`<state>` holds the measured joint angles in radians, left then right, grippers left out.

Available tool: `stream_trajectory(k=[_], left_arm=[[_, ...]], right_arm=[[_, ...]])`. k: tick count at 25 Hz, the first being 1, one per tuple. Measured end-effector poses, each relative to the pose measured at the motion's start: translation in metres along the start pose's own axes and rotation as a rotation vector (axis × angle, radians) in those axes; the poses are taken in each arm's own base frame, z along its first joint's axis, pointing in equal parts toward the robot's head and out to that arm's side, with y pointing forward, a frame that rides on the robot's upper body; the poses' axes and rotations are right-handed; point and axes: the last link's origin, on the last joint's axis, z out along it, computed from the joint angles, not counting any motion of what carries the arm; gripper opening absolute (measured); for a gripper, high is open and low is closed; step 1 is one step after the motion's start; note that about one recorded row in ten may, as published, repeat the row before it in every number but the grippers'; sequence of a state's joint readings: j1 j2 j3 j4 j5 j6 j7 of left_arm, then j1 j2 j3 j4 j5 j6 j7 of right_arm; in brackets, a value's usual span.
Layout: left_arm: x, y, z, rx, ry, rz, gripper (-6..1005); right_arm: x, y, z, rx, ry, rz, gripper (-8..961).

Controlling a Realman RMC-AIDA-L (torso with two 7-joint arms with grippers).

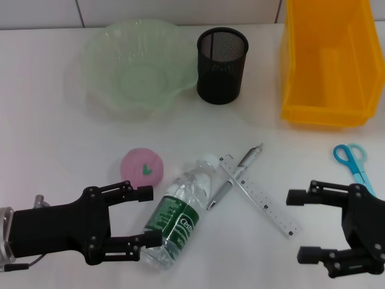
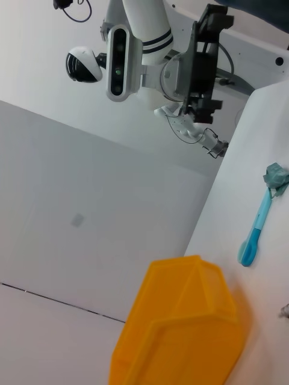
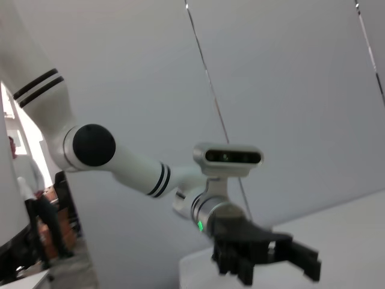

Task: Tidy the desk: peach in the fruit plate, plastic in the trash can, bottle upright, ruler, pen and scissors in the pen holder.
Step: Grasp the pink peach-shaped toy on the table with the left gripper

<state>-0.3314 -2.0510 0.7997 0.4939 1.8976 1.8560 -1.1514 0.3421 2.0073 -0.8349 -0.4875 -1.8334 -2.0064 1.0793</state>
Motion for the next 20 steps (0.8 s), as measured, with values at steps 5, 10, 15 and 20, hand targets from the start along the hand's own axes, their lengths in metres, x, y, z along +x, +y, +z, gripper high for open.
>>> stream_trajectory(k=[5, 10, 15, 20], left_arm=[[0.000, 0.000, 0.000, 0.000, 0.000, 0.001, 826], [0.001, 0.000, -0.001, -0.001, 0.001, 0.002, 810], [0.005, -0.001, -0.005, 0.000, -0.001, 0.003, 795], [0.029, -0.020, -0.020, 0.062, -0.079, -0.053, 780]], right_arm=[[0.000, 0.000, 0.008, 0.015, -0.037, -0.040, 831], [-0.001, -0.002, 0.010, 0.010, -0.036, -0.045, 831], [0.000, -0.002, 0.010, 0.011, -0.034, -0.045, 831], [0.002, 0.001, 0.002, 0.026, -0.029, -0.037, 831]])
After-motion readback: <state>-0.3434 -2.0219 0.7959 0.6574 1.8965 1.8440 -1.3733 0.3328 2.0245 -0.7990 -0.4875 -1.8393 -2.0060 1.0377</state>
